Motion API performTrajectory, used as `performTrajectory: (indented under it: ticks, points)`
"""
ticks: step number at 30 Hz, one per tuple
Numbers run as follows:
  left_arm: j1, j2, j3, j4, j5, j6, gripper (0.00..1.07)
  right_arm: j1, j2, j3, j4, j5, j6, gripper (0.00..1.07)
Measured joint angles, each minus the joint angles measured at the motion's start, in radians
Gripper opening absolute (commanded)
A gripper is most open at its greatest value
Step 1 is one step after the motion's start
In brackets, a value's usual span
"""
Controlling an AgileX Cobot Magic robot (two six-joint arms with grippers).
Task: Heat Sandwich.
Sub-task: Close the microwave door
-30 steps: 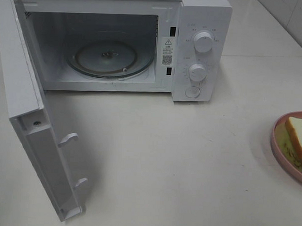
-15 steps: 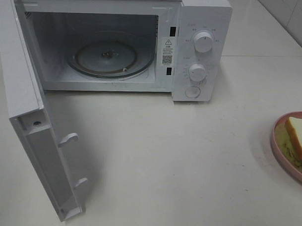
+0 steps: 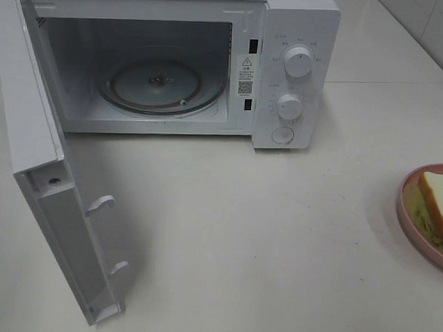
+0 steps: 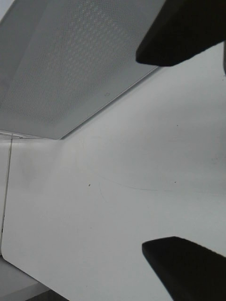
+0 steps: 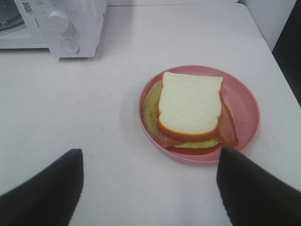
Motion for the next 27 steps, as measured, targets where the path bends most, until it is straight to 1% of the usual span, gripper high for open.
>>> performTrajectory:
  ticks: [12,14,15,19,25,27]
  points:
    - [0.0,0.0,0.0,0.002,0.0,-0.001,0.91,0.0,0.0,0.0,0.0,0.0,0.0,0.75]
    - [0.0,0.0,0.0,0.003,-0.003,0.017,0.91,0.0,0.0,0.0,0.0,0.0,0.0,0.75]
    - [0.0,0.0,0.0,0.003,-0.003,0.017,0.91,0.0,0.0,0.0,0.0,0.0,0.0,0.75]
    - [0.0,0.0,-0.01,0.003,-0.034,0.056,0.91,0.0,0.0,0.0,0.0,0.0,0.0,0.75]
    - [0.0,0.036,-0.014,0.015,-0.042,0.063,0.91,0.0,0.0,0.0,0.0,0.0,0.0,0.75]
    - [0.0,0.07,-0.017,0.03,-0.109,0.064,0.91,0.0,0.0,0.0,0.0,0.0,0.0,0.75]
